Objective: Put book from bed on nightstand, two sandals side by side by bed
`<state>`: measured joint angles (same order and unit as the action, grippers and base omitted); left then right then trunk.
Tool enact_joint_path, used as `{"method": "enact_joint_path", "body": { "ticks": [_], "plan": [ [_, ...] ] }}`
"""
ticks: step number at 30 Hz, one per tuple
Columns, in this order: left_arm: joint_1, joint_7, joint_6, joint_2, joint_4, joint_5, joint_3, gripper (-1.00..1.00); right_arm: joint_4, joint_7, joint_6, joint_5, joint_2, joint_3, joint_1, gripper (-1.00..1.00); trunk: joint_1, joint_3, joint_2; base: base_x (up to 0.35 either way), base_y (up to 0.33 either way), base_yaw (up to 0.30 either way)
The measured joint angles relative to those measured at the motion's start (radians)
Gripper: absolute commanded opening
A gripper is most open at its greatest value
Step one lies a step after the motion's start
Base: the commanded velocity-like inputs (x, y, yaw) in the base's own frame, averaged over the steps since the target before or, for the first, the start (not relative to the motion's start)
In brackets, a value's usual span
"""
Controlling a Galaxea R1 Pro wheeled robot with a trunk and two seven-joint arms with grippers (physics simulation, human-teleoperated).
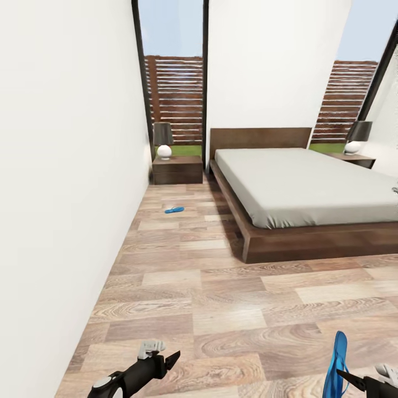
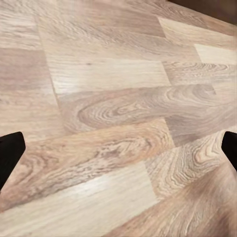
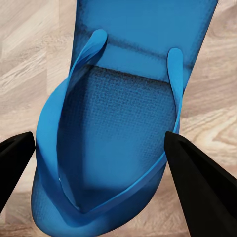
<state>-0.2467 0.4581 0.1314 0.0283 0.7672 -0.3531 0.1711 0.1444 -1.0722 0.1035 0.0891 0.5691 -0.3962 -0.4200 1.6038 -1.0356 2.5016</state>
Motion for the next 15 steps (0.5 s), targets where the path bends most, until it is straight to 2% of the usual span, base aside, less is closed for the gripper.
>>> {"method": "enact_joint_path", "body": {
  "ticks": [8,15],
  "plan": [
    [0.000,0.000,0.000,0.000,0.000,0.000,0.000,1.00,0.000,0.000,0.000,0.000,0.000,0.000,0.000,-1.00,-0.004,0.031,-0.002,0.000,0.000,0.000],
    [0.000,0.000,0.000,0.000,0.000,0.000,0.000,1.00,0.000,0.000,0.000,0.000,0.000,0.000,0.000,-1.00,-0.030,0.053,-0.051,0.000,0.000,0.000]
  ]
}}
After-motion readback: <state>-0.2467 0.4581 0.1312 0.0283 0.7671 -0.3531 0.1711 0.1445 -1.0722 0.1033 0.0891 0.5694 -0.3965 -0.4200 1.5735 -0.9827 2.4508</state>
